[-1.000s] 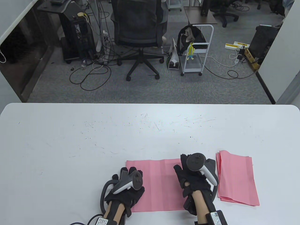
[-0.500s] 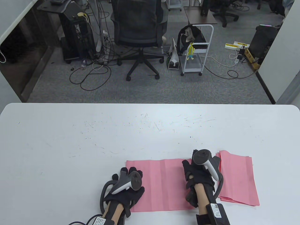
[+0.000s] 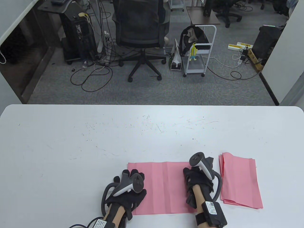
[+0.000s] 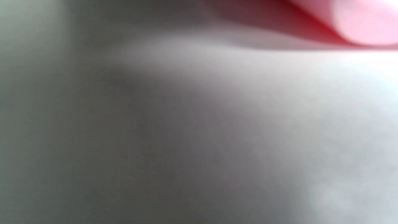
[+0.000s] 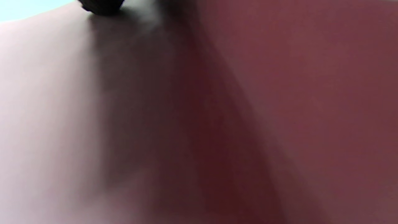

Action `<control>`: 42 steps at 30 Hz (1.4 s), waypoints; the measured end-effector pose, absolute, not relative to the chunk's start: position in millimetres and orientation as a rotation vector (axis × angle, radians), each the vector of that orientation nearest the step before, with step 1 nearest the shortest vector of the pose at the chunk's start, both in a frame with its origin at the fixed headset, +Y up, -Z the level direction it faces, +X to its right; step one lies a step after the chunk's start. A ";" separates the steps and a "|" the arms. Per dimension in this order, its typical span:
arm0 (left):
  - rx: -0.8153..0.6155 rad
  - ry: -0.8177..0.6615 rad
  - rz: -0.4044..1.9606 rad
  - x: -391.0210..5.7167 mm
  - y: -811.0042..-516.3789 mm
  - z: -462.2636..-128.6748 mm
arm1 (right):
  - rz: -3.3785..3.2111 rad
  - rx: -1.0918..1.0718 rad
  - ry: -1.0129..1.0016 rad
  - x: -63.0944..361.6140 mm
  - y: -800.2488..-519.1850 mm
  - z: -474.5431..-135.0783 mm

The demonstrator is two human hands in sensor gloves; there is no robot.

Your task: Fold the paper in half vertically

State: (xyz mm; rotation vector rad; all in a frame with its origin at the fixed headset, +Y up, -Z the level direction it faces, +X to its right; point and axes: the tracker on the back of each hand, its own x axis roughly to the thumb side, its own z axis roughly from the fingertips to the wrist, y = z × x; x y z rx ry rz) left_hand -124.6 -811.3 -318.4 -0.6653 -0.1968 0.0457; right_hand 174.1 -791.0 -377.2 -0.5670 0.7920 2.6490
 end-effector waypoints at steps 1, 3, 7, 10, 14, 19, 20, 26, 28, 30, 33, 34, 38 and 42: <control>-0.665 -0.197 0.046 -124.6 -811.2 -318.3 | 2.659 -0.568 0.788 174.2 -790.7 -377.1; -0.664 -0.197 0.046 -124.6 -811.2 -318.3 | 2.664 -0.572 0.780 174.5 -790.7 -377.2; -0.663 -0.198 0.046 -124.6 -811.1 -318.2 | 2.689 -0.597 0.729 176.0 -791.2 -377.8; -0.662 -0.198 0.046 -124.6 -811.0 -318.2 | 2.663 -0.595 0.704 178.5 -792.0 -378.0; -0.662 -0.198 0.046 -124.6 -810.9 -318.2 | 2.536 -0.557 0.710 188.2 -792.9 -378.5; -0.662 -0.198 0.046 -124.7 -811.0 -318.2 | 2.190 -0.403 0.738 208.8 -787.9 -376.5; -0.662 -0.198 0.048 -124.6 -811.1 -318.2 | 2.151 -0.379 0.729 211.9 -786.3 -375.3; -0.661 -0.198 0.049 -125.0 -810.8 -318.3 | 1.997 -0.252 0.718 219.5 -770.9 -364.3; -0.662 -0.198 0.049 -125.0 -810.7 -318.4 | 1.912 -0.203 0.710 218.4 -767.0 -361.0; -0.662 -0.199 0.050 -125.0 -810.8 -318.3 | 1.820 -0.152 0.713 214.9 -763.9 -357.8; -0.661 -0.199 0.050 -125.0 -810.8 -318.2 | 1.758 -0.056 0.711 205.4 -758.3 -353.7; -0.661 -0.199 0.051 -125.0 -810.8 -318.1 | 1.745 -0.009 0.707 199.6 -755.3 -351.8; -0.661 -0.200 0.051 -125.0 -810.8 -318.0 | 1.734 0.121 0.696 173.0 -744.7 -344.3; -0.660 -0.200 0.052 -125.0 -810.8 -317.9 | 1.809 0.202 0.717 143.9 -739.6 -338.1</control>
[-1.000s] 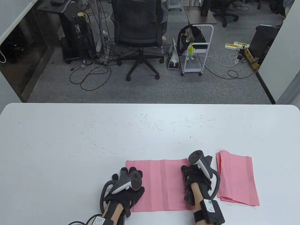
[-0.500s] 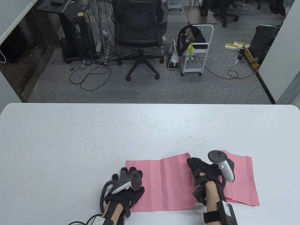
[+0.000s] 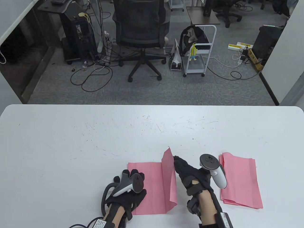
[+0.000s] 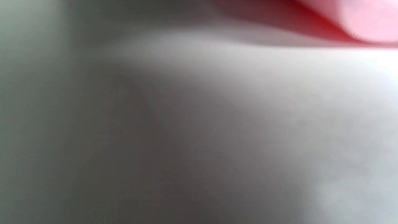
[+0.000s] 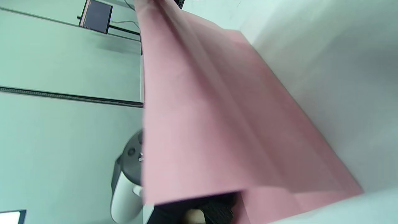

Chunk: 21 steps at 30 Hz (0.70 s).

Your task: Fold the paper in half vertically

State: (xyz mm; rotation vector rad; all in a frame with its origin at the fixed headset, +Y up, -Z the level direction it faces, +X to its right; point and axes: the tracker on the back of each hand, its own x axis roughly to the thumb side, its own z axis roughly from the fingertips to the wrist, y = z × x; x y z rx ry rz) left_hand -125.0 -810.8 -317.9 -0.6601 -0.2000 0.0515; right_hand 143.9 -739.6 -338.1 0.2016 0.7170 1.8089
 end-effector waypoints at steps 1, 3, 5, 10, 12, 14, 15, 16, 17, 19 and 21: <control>-0.660 -0.200 0.051 -125.0 -810.8 -317.8 | 1.833 0.217 0.726 136.2 -740.6 -336.8; -0.659 -0.201 0.049 -125.0 -810.7 -317.9 | 1.879 0.247 0.751 123.3 -745.6 -335.7; -0.658 -0.200 0.048 -125.0 -810.6 -317.8 | 1.951 0.275 0.770 111.9 -753.3 -335.4; -0.659 -0.200 0.045 -124.8 -810.5 -317.9 | 2.239 0.302 0.798 86.5 -774.8 -333.5; -0.659 -0.200 0.046 -124.6 -810.4 -317.9 | 2.434 0.281 0.825 76.2 -783.5 -331.7; -0.658 -0.200 0.047 -124.6 -810.5 -317.9 | 2.637 0.260 0.850 66.3 -793.4 -328.5; -0.660 -0.200 0.048 -124.6 -810.4 -318.0 | 2.692 0.260 0.874 62.7 -797.2 -327.3; -0.660 -0.199 0.048 -124.5 -810.5 -317.9 | 2.750 0.263 0.905 57.9 -801.3 -325.1; -0.658 -0.199 0.047 -124.4 -810.5 -317.7 | 2.787 0.267 0.919 54.7 -803.4 -323.6; -0.659 -0.199 0.045 -124.5 -810.4 -317.9 | 2.842 0.261 0.924 51.0 -806.4 -321.6; -0.658 -0.198 0.044 -124.5 -810.2 -317.8 | 2.837 0.265 0.936 50.7 -807.6 -321.4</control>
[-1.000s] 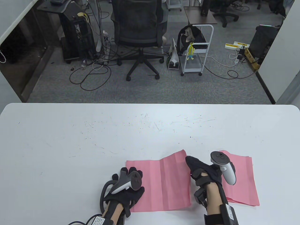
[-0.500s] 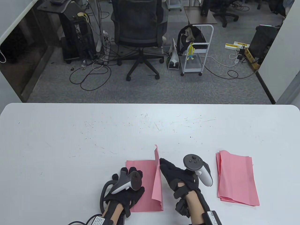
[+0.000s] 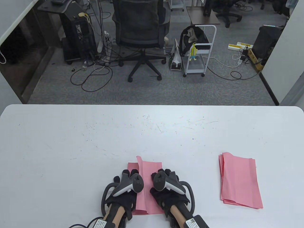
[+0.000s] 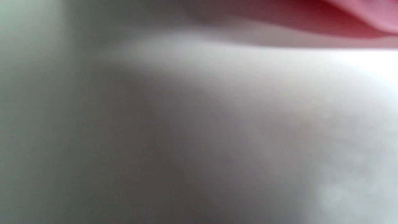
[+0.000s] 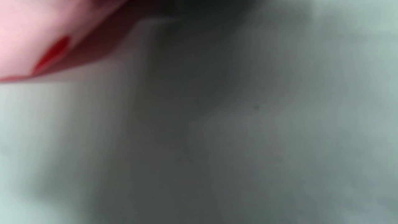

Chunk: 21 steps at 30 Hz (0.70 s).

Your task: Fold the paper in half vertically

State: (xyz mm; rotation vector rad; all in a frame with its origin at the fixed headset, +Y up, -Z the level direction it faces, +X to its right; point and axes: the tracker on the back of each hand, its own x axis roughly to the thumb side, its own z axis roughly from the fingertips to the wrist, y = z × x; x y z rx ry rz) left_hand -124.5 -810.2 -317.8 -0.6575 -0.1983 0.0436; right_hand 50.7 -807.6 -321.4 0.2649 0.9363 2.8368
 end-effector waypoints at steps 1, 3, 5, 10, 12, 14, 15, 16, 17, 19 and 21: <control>-0.657 -0.198 0.042 -124.4 -810.2 -317.9 | 2.818 0.262 0.939 51.5 -808.2 -321.7; -0.655 -0.197 0.038 -124.2 -810.0 -317.8 | 2.799 0.263 0.950 52.5 -809.3 -322.1; -0.650 -0.197 0.031 -124.3 -809.8 -317.9 | 2.801 0.263 0.950 52.9 -809.5 -322.4; -0.583 -0.191 -0.001 -128.0 -804.2 -317.8 | 2.806 0.263 0.951 52.7 -808.5 -321.9; -0.545 -0.172 -0.006 -135.8 -800.3 -318.5 | 2.809 0.264 0.951 52.7 -807.9 -321.7; -0.498 -0.104 0.054 -155.3 -794.5 -320.5 | 2.813 0.265 0.950 52.6 -807.9 -321.5; -0.484 -0.077 0.082 -162.3 -792.6 -320.8 | 2.814 0.265 0.950 52.7 -807.8 -321.4; -0.458 -0.040 0.128 -172.2 -789.6 -320.8 | 2.814 0.264 0.951 52.7 -807.7 -321.4; -0.440 -0.019 0.157 -177.7 -787.5 -320.6 | 2.815 0.264 0.951 52.7 -807.7 -321.4; -0.377 0.016 0.233 -188.1 -779.4 -319.2 | 2.815 0.264 0.952 52.7 -807.6 -321.4; -0.330 0.008 0.263 -186.4 -773.9 -317.3 | 2.815 0.264 0.955 52.7 -807.4 -321.5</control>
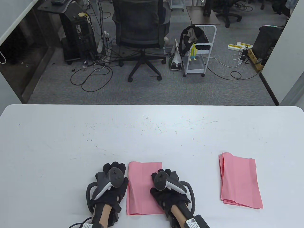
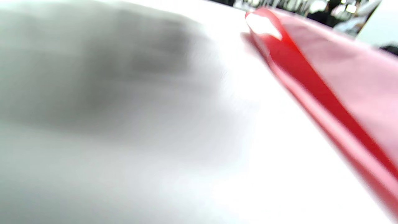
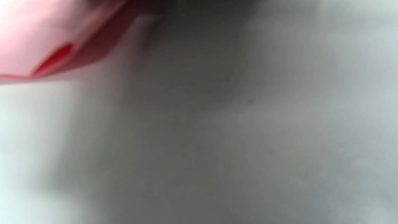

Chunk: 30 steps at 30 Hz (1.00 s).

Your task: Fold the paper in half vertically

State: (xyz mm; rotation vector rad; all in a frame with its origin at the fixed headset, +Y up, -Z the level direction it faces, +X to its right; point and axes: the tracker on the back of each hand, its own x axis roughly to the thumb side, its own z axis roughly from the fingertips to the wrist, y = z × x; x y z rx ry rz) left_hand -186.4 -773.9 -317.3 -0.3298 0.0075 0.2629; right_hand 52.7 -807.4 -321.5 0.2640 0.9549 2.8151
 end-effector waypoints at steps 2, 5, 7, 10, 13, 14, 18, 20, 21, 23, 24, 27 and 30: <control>-0.307 -0.044 0.266 -175.3 -768.8 -314.8 | 2.815 0.264 0.957 52.7 -807.4 -321.6; -0.313 -0.133 0.204 -149.1 -765.0 -309.3 | 2.816 0.264 0.957 52.8 -807.1 -321.4; -0.331 -0.186 0.124 -132.0 -765.6 -305.2 | 2.816 0.264 0.957 52.9 -807.0 -321.4; -0.363 -0.216 0.058 -119.6 -771.0 -303.1 | 2.816 0.264 0.957 52.9 -806.9 -321.4; -0.437 -0.205 0.032 -117.2 -784.2 -305.8 | 2.817 0.264 0.957 52.9 -806.7 -321.3; -0.470 -0.196 0.020 -118.3 -788.8 -307.0 | 2.816 0.263 0.957 53.0 -806.7 -321.3; -0.577 -0.189 -0.021 -126.1 -803.2 -312.0 | 2.816 0.263 0.957 53.1 -806.6 -321.2; -0.594 -0.183 0.057 -129.4 -806.1 -313.2 | 2.816 0.263 0.958 53.1 -806.5 -321.2; -0.611 -0.183 0.069 -130.1 -806.7 -313.5 | 2.816 0.262 0.958 53.1 -806.4 -321.2; -0.605 -0.189 0.041 -129.2 -806.3 -313.3 | 2.817 0.262 0.959 53.1 -806.3 -321.1; -0.599 -0.191 0.034 -128.7 -806.5 -313.1 | 2.817 0.262 0.958 53.1 -806.3 -321.1; -0.602 -0.192 0.032 -128.7 -806.8 -312.9 | 2.817 0.261 0.959 53.2 -806.2 -321.1; -0.606 -0.192 0.038 -128.9 -807.1 -312.9 | 2.819 0.261 0.957 53.2 -806.2 -321.0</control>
